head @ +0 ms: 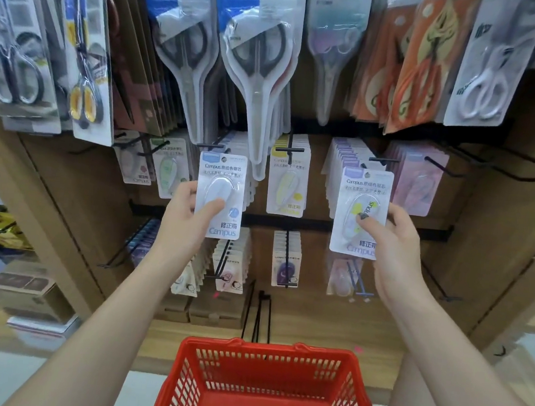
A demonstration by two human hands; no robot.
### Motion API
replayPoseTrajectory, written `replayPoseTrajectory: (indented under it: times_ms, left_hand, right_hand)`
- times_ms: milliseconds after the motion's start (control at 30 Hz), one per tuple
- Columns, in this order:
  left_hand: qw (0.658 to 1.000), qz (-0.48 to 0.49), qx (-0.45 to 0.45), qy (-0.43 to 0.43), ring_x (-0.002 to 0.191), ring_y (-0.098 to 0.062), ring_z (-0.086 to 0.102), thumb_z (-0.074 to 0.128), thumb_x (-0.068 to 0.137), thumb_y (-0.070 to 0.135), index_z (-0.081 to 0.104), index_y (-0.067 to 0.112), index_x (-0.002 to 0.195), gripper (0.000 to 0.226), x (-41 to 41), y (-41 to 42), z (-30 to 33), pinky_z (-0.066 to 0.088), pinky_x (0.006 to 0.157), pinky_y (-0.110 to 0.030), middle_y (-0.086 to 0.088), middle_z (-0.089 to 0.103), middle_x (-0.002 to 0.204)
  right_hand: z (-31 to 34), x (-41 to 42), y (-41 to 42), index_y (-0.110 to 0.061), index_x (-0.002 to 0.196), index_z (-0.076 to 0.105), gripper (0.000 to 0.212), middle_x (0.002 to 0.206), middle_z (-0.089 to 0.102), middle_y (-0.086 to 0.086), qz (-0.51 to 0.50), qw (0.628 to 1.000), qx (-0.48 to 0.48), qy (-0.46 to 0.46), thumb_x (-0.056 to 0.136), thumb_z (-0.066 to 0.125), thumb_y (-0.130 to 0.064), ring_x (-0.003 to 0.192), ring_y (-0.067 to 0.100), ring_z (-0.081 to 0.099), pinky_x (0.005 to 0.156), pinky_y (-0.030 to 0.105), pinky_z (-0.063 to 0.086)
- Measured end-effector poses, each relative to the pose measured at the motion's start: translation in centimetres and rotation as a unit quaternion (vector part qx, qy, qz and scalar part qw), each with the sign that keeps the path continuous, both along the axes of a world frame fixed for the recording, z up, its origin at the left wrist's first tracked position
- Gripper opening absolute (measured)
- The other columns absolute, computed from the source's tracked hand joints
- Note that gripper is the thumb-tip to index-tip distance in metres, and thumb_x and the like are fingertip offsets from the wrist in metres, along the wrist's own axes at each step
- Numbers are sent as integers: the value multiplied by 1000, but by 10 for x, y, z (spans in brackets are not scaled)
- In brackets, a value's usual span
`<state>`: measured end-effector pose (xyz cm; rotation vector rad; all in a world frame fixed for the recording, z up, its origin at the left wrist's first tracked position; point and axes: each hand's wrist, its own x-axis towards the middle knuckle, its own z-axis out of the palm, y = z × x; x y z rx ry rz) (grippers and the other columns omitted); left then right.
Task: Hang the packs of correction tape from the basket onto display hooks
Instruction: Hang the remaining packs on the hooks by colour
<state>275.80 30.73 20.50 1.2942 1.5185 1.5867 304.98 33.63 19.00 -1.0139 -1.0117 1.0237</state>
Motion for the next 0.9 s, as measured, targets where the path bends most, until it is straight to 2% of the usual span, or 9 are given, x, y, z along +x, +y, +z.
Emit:
replayPoseTrajectory:
  times_ms: [67, 167, 300, 500, 667, 800, 900]
  left_hand:
    - [1000, 4, 0, 1, 105, -17, 73, 68, 99, 24, 58, 23, 126, 30, 0, -2, 0, 60, 81, -34, -1, 70, 117]
    - [1000, 3, 3, -11, 102, -14, 75, 68, 100, 24, 56, 23, 126, 29, 3, -4, 3, 60, 73, -27, 0, 70, 117]
    - [1000, 10, 11, -13, 97, -12, 77, 68, 100, 25, 47, 26, 131, 37, 7, -6, 6, 62, 77, -32, 1, 75, 116]
    - [1000, 10, 10, -1, 93, -7, 76, 66, 101, 27, 45, 26, 132, 37, 10, -10, 8, 56, 62, -14, -2, 73, 119]
    - [1000, 15, 9, 20, 94, -6, 76, 65, 102, 28, 45, 28, 131, 35, 11, -11, 7, 57, 63, -15, 2, 73, 118]
    - [999, 23, 15, 37, 102, -9, 74, 65, 102, 31, 48, 30, 131, 34, 10, -12, 4, 61, 75, -24, 6, 71, 120]
    - [998, 33, 25, 39, 106, -10, 73, 64, 102, 31, 48, 30, 132, 34, 10, -14, 5, 62, 75, -24, 7, 68, 123]
  right_hand:
    - [-2, 1, -1, -18, 121, 64, 28, 108, 79, -2, -7, 1000, 2, -3, 97, 67, -5, 98, 18, 77, 77, 38, 60]
    - [-3, 1, -2, -21, 118, 65, 25, 106, 79, -2, -9, 1000, 14, -12, 97, 69, -8, 96, 18, 78, 75, 36, 61]
    - [-2, 3, -1, -22, 120, 67, 26, 103, 80, -4, -31, 999, 31, -18, 97, 71, -13, 96, 16, 78, 78, 37, 61]
    - [-3, 5, 8, -29, 115, 68, 22, 102, 80, -5, -38, 999, 26, -16, 96, 72, -19, 97, 16, 77, 87, 45, 61]
    - [-3, 5, 21, -31, 107, 66, 17, 98, 80, -10, -36, 998, 18, -41, 96, 72, -20, 96, 13, 77, 92, 45, 61]
    - [-6, 7, 29, -32, 102, 66, 15, 99, 79, -6, -36, 998, 8, -60, 95, 73, -20, 98, 18, 76, 96, 51, 59]
    - [-6, 6, 33, -28, 106, 67, 14, 101, 79, -5, -31, 997, 7, -63, 95, 72, -21, 99, 18, 76, 96, 51, 59]
